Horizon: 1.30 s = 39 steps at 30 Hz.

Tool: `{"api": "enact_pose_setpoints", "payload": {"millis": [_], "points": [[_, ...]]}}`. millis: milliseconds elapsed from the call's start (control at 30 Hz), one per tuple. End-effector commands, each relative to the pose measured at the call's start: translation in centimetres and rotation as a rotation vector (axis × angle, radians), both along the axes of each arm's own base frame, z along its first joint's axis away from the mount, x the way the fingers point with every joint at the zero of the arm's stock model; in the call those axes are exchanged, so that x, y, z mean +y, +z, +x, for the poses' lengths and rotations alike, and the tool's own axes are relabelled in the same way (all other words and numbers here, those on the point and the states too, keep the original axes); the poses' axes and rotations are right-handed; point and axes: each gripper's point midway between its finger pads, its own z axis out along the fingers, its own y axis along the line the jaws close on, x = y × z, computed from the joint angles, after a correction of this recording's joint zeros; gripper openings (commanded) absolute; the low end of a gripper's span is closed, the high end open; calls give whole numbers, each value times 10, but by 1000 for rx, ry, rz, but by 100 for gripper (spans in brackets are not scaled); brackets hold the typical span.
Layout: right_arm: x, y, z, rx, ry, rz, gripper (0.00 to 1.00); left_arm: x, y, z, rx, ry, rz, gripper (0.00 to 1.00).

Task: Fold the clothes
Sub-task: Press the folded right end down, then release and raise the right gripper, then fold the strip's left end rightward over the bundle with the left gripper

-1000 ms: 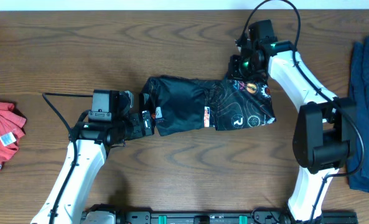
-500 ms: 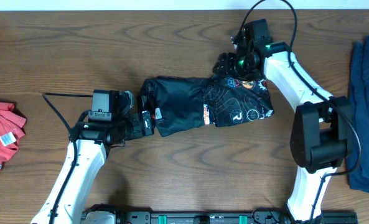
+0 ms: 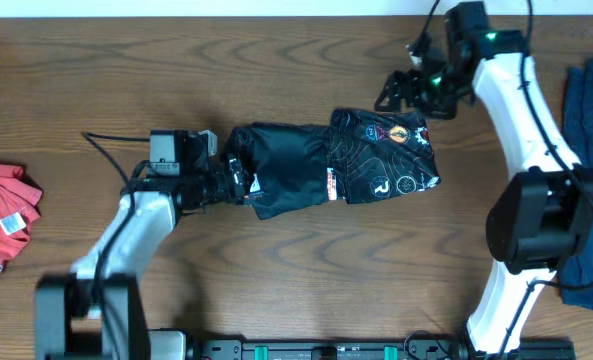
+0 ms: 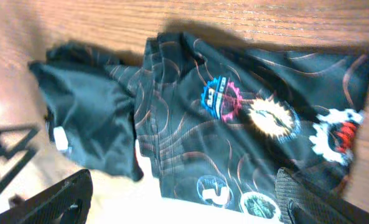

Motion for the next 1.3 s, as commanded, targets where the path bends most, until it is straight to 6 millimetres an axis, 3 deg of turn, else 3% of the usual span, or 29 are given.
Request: {"api": "enact_pose_setpoints", "payload": {"millis": [0,300,467,800,967,1133,1267], "points": [[5,39,-4,-116,107,7,92,-3,-14,3,30,-14,-72,98],[4,91,-19,-231,123,3,93,24,-43,14,68,67,-93,100],[2,105,-24,-262,120,-3,95,10,-51,9,94,29,-131,94],[2,101,-31,-231,122,-8,94,-32,-55,-3,112,-95,-126,90],[2,100,-34,-214,123,-8,94,-45,-53,-2,106,-103,-136,61],[1,98,-39,-191,122,-13,93,-42,-50,8,97,-47,-155,8],[-1,96,-44,-168,127,-22,92,-25,-52,13,98,13,-133,6]]}}
